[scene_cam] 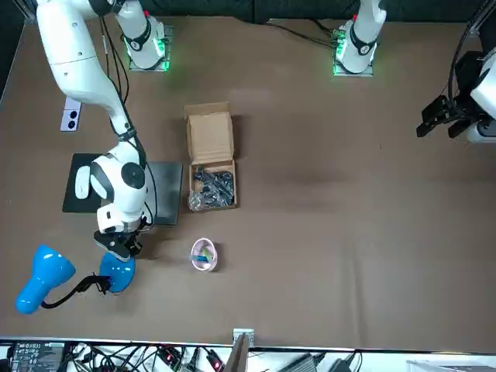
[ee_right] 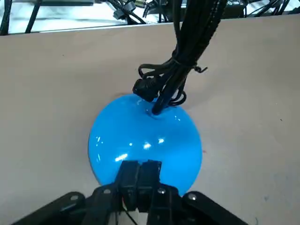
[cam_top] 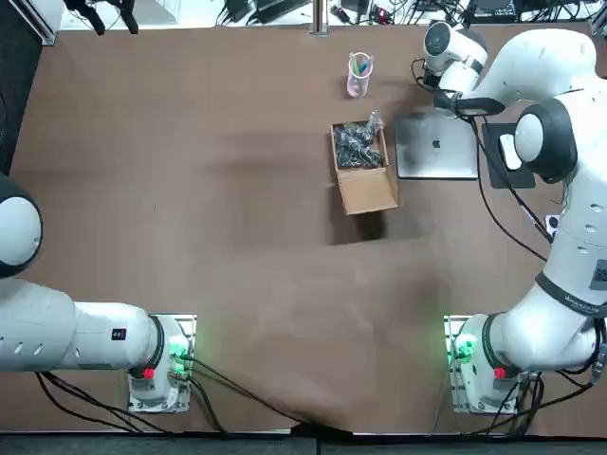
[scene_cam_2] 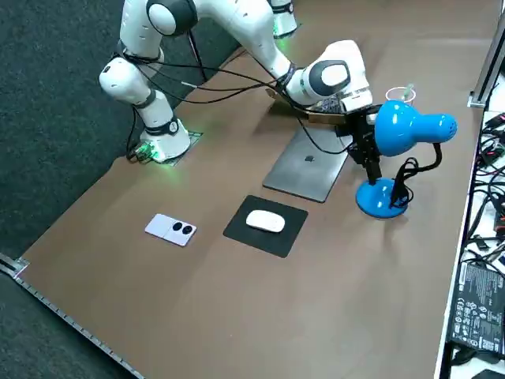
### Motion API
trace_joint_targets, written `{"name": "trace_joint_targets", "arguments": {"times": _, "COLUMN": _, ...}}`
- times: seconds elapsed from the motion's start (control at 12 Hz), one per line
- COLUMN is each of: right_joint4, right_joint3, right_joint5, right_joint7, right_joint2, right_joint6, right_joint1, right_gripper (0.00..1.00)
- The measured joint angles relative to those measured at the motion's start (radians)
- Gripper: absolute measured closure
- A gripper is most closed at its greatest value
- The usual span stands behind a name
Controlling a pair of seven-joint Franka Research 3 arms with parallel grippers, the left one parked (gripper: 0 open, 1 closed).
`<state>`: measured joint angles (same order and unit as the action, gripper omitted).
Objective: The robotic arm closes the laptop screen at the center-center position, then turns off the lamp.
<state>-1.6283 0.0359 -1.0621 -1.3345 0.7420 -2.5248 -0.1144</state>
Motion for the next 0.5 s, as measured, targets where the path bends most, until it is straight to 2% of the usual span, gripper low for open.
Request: {"name": "trace_joint_targets", "arguments": {"times": 0.5, "right_joint4": 0.000, "right_joint3": 0.000, "right_joint5": -0.004, "right_joint7": 0.000, "right_joint2": 0.001, "right_joint6": -0.007, "right_joint1": 0.002, "right_gripper": 0.98}}
